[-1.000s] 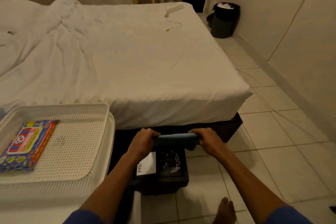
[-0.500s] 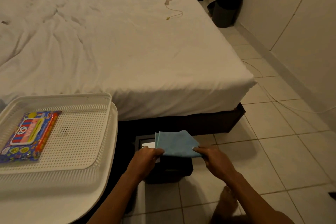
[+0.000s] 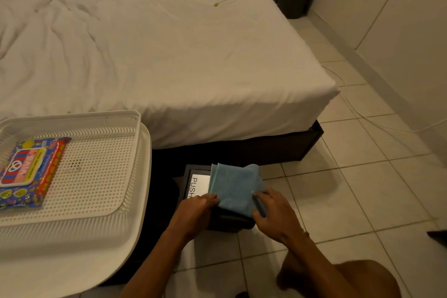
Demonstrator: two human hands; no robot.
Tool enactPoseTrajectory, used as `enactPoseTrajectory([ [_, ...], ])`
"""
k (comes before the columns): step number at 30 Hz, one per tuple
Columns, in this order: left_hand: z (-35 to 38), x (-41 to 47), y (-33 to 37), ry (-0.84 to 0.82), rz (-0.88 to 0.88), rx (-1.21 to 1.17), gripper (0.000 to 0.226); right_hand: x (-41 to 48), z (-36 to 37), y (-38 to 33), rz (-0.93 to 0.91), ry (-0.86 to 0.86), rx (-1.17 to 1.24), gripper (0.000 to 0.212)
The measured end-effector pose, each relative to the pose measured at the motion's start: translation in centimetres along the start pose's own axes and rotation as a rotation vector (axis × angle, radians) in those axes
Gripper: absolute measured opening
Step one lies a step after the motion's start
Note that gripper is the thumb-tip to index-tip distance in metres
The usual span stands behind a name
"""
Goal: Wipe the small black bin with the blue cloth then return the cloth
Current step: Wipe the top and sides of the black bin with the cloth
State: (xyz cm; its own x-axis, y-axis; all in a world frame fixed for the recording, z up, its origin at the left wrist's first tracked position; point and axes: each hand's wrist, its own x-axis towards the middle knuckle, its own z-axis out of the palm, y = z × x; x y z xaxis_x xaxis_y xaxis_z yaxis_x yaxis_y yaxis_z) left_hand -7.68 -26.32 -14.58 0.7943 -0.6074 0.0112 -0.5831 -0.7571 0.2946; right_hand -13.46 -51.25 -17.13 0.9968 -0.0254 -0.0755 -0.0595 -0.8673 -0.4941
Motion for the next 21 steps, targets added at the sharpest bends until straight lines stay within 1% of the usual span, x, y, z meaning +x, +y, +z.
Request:
enactPoseTrajectory([
  [2, -0.2, 0.2, -0.2, 0.060, -0.052, -0.140, 0.026, 0.9, 1.8, -2.0, 0.066, 0.085, 0.081, 0.060],
  [4, 0.1, 1.0, -1.0, 0.123, -0.176, -0.257, 0.037, 1.9, 4.1, -4.1, 0.125, 0.122, 0.131, 0.064],
  [5, 0.6, 1.6, -1.7, 0.150, -0.220, -0.256, 0.043, 2.4, 5.2, -4.9, 0.144, 0.126, 0.112, 0.067],
  [6, 1.0, 2.3, -2.5, 0.141, -0.242, -0.222, 0.050, 2.8, 6.2, -5.4, 0.152, 0.135, 0.058, 0.067],
  [8, 2.0, 3.3, -4.2, 0.047, -0.236, -0.146, 0.063, 3.3, 7.3, -5.8, 0.144, 0.166, -0.063, 0.066],
  [9, 2.8, 3.6, -4.9, 0.001, -0.233, -0.115, 0.065, 3.4, 7.5, -5.9, 0.140, 0.180, -0.099, 0.065],
  [11, 4.2, 3.6, -6.0, -0.023, -0.248, -0.085, 0.063, 3.6, 7.7, -5.5, 0.126, 0.199, -0.136, 0.064],
  [14, 5.4, 3.2, -6.0, 0.051, -0.300, -0.119, 0.058, 4.7, 7.6, -4.5, 0.062, 0.172, -0.139, 0.063],
  [17, 5.8, 2.7, -5.7, 0.125, -0.389, -0.146, 0.057, 6.3, 7.4, -4.3, -0.015, 0.124, -0.139, 0.065],
  [19, 5.8, 2.6, -5.8, 0.158, -0.428, -0.126, 0.058, 7.2, 7.2, -4.4, -0.050, 0.102, -0.131, 0.066],
  [21, 5.6, 2.9, -5.9, 0.185, -0.421, -0.079, 0.059, 7.7, 7.2, -4.6, -0.072, 0.084, -0.129, 0.066],
])
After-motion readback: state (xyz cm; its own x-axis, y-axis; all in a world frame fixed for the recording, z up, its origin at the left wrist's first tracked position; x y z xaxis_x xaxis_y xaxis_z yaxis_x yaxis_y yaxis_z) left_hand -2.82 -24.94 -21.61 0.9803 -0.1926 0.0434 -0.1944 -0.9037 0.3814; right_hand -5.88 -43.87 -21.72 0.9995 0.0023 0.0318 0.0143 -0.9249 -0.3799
